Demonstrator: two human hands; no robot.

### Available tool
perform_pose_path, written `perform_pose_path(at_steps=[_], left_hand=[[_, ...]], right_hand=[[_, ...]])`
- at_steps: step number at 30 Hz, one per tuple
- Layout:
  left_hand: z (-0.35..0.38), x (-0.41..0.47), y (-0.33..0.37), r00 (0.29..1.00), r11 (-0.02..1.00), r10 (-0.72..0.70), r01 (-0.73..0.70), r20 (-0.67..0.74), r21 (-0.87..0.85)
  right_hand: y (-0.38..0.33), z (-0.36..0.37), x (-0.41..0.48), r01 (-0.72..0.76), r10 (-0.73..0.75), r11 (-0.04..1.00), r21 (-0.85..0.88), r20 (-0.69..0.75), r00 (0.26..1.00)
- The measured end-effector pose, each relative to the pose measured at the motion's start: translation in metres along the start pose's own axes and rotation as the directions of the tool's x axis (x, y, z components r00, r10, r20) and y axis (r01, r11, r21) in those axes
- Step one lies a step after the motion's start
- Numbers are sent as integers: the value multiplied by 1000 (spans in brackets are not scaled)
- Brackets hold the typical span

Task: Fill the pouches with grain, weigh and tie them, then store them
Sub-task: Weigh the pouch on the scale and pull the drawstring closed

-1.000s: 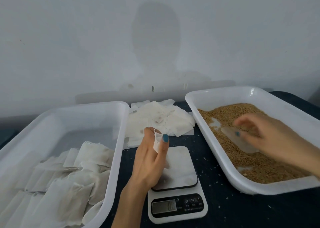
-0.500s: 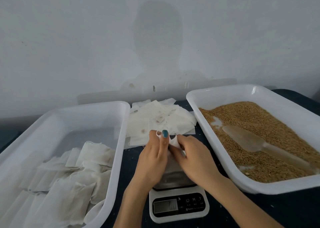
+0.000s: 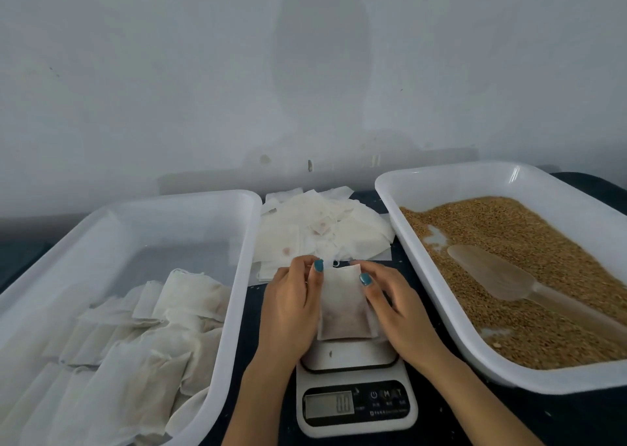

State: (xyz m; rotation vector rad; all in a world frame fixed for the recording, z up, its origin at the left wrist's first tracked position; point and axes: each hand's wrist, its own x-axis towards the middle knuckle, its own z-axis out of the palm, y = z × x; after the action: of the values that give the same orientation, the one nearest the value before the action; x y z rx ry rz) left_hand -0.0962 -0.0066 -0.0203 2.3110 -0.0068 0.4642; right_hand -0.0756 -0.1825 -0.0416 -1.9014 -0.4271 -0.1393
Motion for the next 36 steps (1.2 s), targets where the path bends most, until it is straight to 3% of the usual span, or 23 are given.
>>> perform_pose_path(at_steps=[14, 24, 31, 36], left_hand=[[-1, -3, -3, 999, 999, -24, 23, 31, 47], [-3, -4, 2, 997, 999, -39, 38, 68, 12], [-1, -5, 7, 999, 1000, -23, 23, 25, -5], [-11, -6, 19, 997, 1000, 26, -25, 76, -17]], right_hand=[[1, -4, 2, -88, 90, 996, 36, -59, 994], [-1, -3, 2, -66, 67, 997, 27, -35, 997], [3, -1, 3, 62, -62, 998, 2, -71, 996], [-7, 3, 10, 118, -107, 986, 115, -99, 989]])
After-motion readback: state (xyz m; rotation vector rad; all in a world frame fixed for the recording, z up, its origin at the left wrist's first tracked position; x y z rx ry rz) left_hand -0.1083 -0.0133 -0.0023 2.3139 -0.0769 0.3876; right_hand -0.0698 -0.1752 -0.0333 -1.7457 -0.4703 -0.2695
